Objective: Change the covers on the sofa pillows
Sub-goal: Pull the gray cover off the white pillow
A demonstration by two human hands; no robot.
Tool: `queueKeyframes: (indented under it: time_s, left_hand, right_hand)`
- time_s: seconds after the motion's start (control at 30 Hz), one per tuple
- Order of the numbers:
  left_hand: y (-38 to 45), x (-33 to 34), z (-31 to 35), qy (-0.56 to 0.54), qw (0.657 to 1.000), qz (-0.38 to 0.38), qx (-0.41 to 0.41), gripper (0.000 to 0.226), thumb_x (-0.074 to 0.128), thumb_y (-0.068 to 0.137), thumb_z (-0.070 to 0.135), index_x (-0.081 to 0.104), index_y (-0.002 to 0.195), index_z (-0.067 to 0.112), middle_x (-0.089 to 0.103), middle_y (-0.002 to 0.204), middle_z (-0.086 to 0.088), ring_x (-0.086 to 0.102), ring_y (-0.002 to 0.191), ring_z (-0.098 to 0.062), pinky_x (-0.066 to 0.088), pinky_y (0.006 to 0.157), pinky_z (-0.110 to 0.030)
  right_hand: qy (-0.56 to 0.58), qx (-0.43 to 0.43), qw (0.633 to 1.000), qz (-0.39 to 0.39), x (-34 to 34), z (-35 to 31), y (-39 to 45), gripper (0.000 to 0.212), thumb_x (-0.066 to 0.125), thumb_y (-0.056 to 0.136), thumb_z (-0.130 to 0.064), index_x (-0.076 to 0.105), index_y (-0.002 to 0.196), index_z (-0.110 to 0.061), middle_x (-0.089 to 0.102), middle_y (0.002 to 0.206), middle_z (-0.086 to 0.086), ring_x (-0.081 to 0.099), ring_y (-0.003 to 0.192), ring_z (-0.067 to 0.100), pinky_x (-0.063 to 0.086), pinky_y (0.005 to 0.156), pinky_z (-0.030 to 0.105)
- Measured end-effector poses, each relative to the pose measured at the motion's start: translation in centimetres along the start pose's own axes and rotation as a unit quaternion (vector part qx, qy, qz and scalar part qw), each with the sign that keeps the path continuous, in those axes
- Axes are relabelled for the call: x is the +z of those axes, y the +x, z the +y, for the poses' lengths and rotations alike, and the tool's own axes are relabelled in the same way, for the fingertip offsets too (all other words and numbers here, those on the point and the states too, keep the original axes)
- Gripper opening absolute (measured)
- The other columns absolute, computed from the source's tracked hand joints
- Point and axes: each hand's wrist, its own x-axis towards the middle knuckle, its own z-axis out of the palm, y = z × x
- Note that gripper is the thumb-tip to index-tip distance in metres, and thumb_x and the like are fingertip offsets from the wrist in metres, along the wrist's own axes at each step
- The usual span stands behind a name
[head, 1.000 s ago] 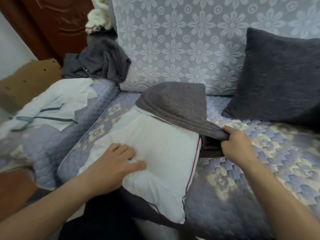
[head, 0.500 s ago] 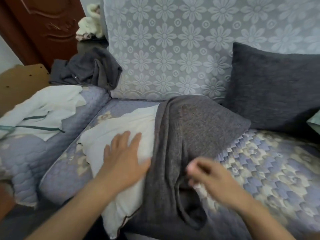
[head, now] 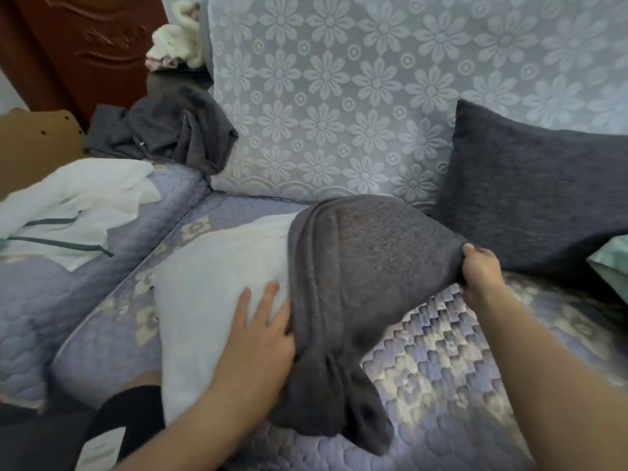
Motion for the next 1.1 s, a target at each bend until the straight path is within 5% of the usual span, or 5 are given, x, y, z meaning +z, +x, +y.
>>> queueKeyframes:
  time_s: [0.23,0.4,0.6,0.83,1.1]
  left_hand:
    - [4.1,-4.3,-1.9,-0.154,0.953,-0.018,-0.259,0.045,0.05,0.09,0.025,0.055,0.134,0.017,0.042,0.146,-0.009,0.038,0.132,-0.038,0.039,0.108,-0.048]
    - [2.2,-2.0,7.9,-0.389,0.903,0.057,-0.172,0.023,0.05,0.089,0.019,0.053,0.112,0.018,0.055,0.113,-0.007,0.055,0.109,-0.029,0.045,0.096,-0.046]
    - [0.4,-1.3,9.3,-0.621,0.778,-0.084,-0.043,0.037,0.052,0.087,0.003,0.065,0.119,0.017,0.071,0.107,0.004,0.063,0.096,-0.006,0.05,0.086,-0.029]
    - [-3.0,1.3,2.6,-0.834,0.196,0.065,-0.512,0.035,0.065,0.095,0.036,0.061,0.108,0.003,0.059,0.102,-0.019,0.065,0.083,-0.029,0.062,0.06,-0.034]
    - [1.1,-0.9,-2.1,-0.809,0.274,0.178,-0.489,0.011,0.063,0.098,0.015,0.066,0.108,0.015,0.069,0.099,-0.002,0.063,0.07,-0.01,0.051,0.051,-0.022]
  right_hand:
    - [-0.253,-0.071,0.964,0.044,-3.2,5.5,-16.0,0.021,0.052,0.102,-0.018,0.055,0.114,-0.001,0.058,0.113,0.021,0.056,0.107,0.036,0.044,0.084,0.041]
    - [-0.324,-0.321,0.89,0.0,-1.5,2.8,-21.9,0.022,0.051,0.095,-0.042,0.067,0.096,-0.027,0.065,0.095,-0.003,0.059,0.096,0.021,0.046,0.09,0.042]
    - [-0.346,-0.084,0.914,-0.195,4.6,2.3,-23.5,0.119,0.066,0.054,-0.083,0.026,0.15,-0.026,0.046,0.148,0.003,0.045,0.135,0.026,0.035,0.112,0.051]
    - [-0.499,-0.169,0.849,-0.025,8.6,6.3,-26.4,0.063,0.075,0.068,-0.047,0.045,0.115,-0.017,0.054,0.114,0.009,0.051,0.112,0.036,0.037,0.098,0.052]
    - [-0.473,-0.294,0.82,0.133,5.1,6.9,-24.1,0.029,0.064,0.068,0.001,0.052,0.091,-0.011,0.055,0.09,0.016,0.055,0.085,0.04,0.044,0.073,0.05]
